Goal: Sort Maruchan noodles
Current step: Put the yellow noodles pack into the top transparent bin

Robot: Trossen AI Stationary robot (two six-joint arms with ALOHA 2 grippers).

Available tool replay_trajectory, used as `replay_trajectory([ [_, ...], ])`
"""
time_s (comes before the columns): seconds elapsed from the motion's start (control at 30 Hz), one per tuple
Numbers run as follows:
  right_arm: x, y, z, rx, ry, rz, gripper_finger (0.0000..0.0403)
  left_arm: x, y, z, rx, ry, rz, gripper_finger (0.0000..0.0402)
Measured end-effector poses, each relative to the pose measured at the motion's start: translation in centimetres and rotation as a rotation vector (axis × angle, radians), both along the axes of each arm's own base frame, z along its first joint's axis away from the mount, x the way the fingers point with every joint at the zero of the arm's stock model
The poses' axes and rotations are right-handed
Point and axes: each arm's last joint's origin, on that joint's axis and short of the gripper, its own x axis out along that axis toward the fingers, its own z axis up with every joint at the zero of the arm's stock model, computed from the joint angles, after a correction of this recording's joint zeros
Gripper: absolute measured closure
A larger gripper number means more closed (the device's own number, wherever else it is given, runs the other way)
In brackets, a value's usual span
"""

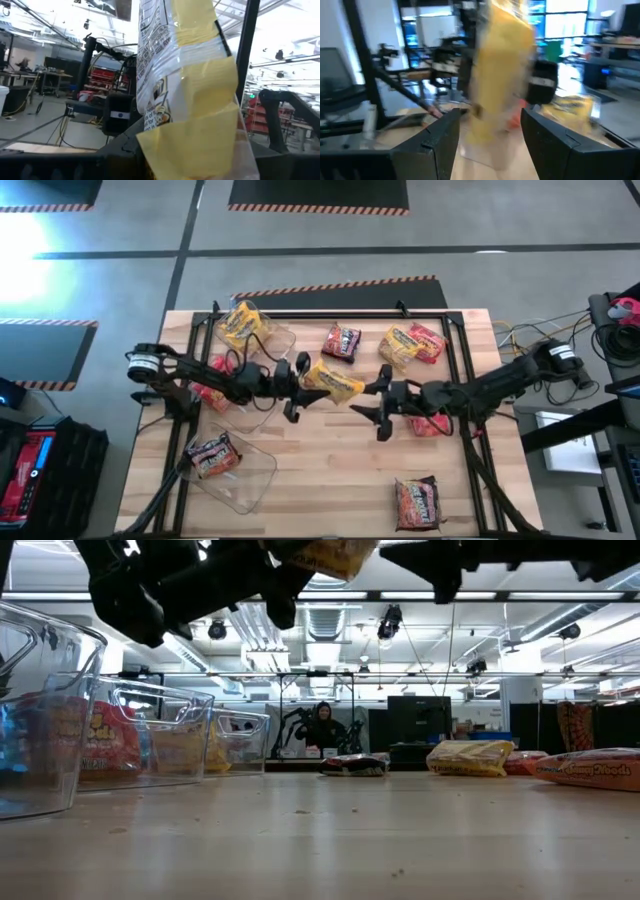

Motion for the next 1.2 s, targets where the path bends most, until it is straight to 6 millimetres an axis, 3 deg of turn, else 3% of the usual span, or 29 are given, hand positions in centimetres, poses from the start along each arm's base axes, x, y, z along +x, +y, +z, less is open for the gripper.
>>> replay_trajectory([
  [0.27, 1.8, 0.0, 0.7, -0.033, -0.002, 0.019, 0.0193, 0.2, -0.7, 0.2, 0.007, -0.014, -0.017, 0.0278],
  [1.2, 1.5, -0.2, 1.3, 0.039, -0.031, 0.020, 0.0192, 0.0, -1.1, 0.2, 0.050, -0.019, -0.014, 0.0278],
])
